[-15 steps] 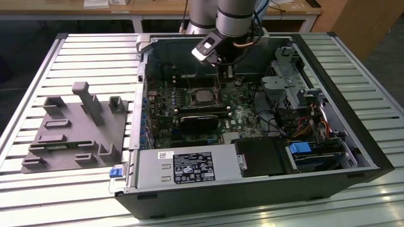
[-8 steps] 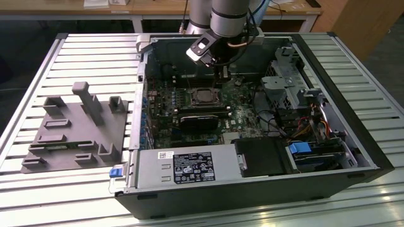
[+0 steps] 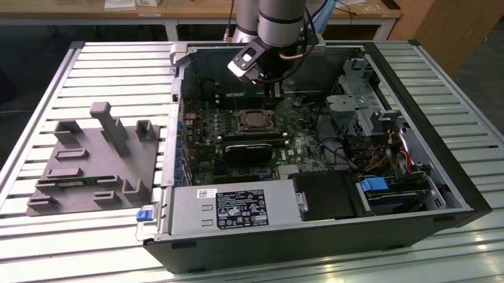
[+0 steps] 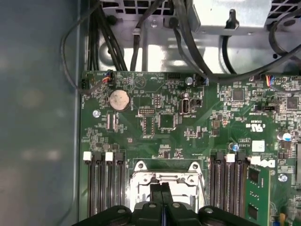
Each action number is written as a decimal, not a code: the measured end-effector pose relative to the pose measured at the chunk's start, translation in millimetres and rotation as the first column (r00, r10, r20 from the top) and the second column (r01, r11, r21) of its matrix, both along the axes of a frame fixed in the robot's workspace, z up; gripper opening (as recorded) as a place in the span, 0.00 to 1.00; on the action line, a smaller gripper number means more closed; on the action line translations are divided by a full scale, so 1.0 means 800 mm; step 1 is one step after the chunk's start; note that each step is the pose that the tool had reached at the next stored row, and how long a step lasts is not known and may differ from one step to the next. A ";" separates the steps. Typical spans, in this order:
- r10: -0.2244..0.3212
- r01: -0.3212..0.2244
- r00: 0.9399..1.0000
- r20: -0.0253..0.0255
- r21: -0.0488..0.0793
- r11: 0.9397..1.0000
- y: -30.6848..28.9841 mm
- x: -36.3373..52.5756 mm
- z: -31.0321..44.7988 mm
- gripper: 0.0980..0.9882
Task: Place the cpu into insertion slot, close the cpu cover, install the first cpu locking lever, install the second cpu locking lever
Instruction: 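Close the cpu cover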
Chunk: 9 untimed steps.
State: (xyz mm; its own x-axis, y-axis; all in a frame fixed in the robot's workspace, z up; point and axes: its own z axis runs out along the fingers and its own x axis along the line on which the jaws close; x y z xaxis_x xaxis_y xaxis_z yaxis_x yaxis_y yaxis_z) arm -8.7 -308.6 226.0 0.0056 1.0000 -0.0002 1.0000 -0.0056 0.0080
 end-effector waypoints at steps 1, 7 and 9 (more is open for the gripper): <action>0.000 0.000 1.000 0.001 0.005 1.000 -0.0001 -0.001 -0.0001 0.00; 0.004 -0.004 1.000 0.010 0.042 0.999 -0.0016 -0.009 -0.0010 0.00; 0.004 -0.005 1.000 0.013 0.054 0.999 -0.0031 -0.011 -0.0015 0.00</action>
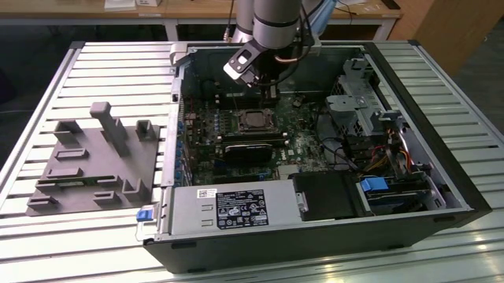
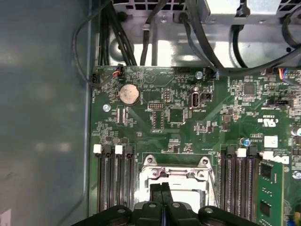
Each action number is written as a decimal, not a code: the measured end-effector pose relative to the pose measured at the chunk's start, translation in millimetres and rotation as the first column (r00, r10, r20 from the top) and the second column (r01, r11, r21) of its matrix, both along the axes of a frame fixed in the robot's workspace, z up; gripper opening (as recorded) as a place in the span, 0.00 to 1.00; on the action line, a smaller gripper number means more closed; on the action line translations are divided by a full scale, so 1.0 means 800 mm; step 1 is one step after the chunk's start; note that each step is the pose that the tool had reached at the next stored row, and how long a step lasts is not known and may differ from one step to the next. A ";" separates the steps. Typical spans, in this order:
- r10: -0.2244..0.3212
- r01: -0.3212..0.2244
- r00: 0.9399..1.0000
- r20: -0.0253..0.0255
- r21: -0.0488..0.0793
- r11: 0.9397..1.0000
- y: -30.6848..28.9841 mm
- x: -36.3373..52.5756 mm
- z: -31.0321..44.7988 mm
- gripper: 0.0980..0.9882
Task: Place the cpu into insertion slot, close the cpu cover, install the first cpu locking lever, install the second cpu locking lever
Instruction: 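Close the cpu cover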
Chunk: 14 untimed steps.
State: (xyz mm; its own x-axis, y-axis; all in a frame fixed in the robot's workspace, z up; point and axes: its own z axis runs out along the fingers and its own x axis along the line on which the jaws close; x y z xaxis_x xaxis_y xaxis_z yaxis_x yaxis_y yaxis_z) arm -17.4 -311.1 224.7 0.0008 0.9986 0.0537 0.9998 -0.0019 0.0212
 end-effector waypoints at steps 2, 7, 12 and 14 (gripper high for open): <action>0.001 -0.001 1.000 0.003 0.010 1.000 -0.0024 -0.002 -0.0005 0.00; 0.001 -0.001 1.000 0.008 0.030 1.000 -0.0136 -0.004 -0.0020 0.00; 0.001 -0.001 1.000 0.008 0.030 1.000 -0.0186 -0.008 -0.0034 0.00; 0.001 -0.001 1.000 0.009 0.030 1.000 -0.0204 -0.010 -0.0040 0.00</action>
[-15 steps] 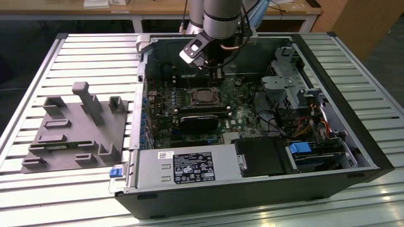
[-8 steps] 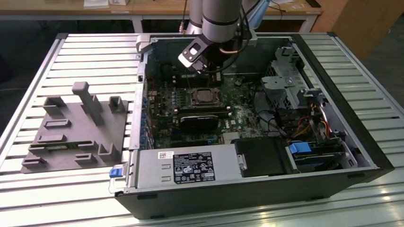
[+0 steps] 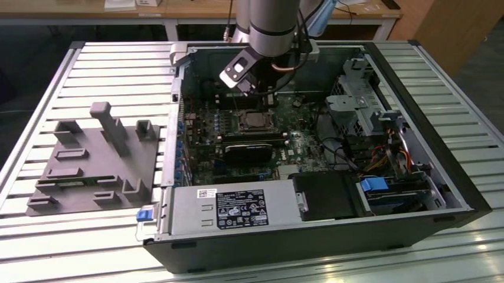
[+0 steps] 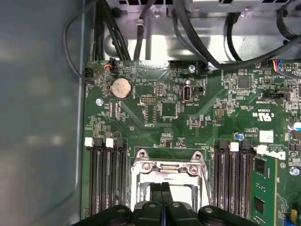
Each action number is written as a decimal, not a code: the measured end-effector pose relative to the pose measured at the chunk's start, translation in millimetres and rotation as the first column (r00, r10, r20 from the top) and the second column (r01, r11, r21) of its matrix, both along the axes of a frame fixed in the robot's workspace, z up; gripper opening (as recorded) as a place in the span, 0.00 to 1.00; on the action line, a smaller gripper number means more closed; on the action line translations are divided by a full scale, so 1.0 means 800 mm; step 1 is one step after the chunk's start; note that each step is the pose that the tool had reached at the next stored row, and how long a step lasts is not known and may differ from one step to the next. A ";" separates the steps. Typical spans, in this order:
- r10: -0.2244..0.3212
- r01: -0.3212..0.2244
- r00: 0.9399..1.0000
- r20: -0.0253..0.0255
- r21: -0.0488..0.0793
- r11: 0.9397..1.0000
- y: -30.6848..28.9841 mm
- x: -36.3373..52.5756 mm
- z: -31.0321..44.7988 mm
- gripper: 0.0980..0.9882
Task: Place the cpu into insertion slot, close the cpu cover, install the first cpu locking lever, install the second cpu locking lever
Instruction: 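Close the cpu cover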
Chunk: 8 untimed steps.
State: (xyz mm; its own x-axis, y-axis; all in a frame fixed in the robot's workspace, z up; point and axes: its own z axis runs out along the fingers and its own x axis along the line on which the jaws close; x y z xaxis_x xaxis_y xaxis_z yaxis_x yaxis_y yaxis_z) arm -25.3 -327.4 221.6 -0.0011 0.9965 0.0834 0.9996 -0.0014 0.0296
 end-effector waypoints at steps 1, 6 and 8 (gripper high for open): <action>0.000 0.000 1.000 0.000 0.000 1.000 -0.0009 -0.001 -0.0002 0.00; 0.000 0.000 1.000 0.002 0.000 1.000 -0.0030 -0.008 -0.0005 0.00; 0.000 0.000 1.000 0.003 0.000 1.000 -0.0032 -0.011 -0.0005 0.00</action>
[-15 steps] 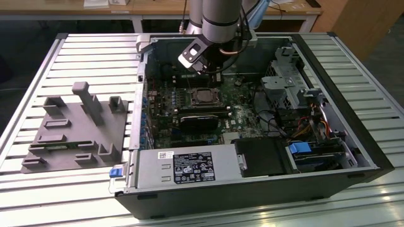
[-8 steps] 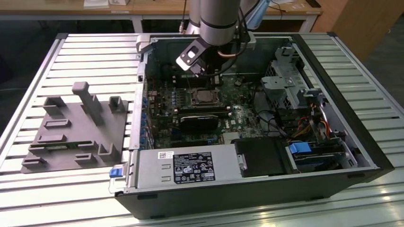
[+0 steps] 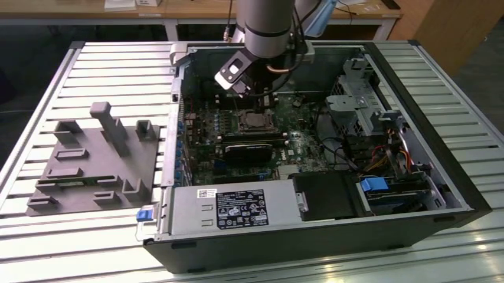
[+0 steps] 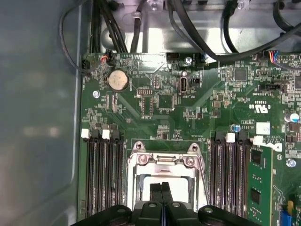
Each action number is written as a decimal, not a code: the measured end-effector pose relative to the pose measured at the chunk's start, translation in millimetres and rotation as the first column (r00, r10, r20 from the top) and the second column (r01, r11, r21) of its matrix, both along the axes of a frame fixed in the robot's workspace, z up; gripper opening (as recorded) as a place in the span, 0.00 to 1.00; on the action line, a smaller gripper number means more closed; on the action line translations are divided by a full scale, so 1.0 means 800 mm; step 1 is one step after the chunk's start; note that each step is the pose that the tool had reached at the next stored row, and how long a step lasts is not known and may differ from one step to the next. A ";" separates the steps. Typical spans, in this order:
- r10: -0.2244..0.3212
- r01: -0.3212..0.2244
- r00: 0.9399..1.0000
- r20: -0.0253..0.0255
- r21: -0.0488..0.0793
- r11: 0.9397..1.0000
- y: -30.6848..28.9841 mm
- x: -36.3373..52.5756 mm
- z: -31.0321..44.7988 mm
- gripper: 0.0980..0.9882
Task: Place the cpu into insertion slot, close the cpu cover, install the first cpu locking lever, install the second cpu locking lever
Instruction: 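Close the cpu cover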
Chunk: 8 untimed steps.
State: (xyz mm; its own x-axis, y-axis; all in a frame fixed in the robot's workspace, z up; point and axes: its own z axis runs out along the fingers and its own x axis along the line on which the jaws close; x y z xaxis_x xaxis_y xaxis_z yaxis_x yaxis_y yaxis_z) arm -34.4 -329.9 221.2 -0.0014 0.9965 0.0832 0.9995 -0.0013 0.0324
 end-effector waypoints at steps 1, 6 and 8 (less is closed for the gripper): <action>0.000 0.000 1.000 0.001 0.000 1.000 -0.0001 -0.002 0.0000 0.00; 0.000 0.000 1.000 0.005 -0.009 1.000 -0.0001 -0.009 0.0000 0.00; 0.000 0.000 1.000 0.005 -0.010 1.000 -0.0002 -0.009 0.0000 0.00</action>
State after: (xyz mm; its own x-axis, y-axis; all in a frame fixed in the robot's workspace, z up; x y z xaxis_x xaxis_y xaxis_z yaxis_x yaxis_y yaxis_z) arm -41.8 -330.1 221.2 -0.0018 0.9973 0.0737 0.9993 -0.0009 0.0376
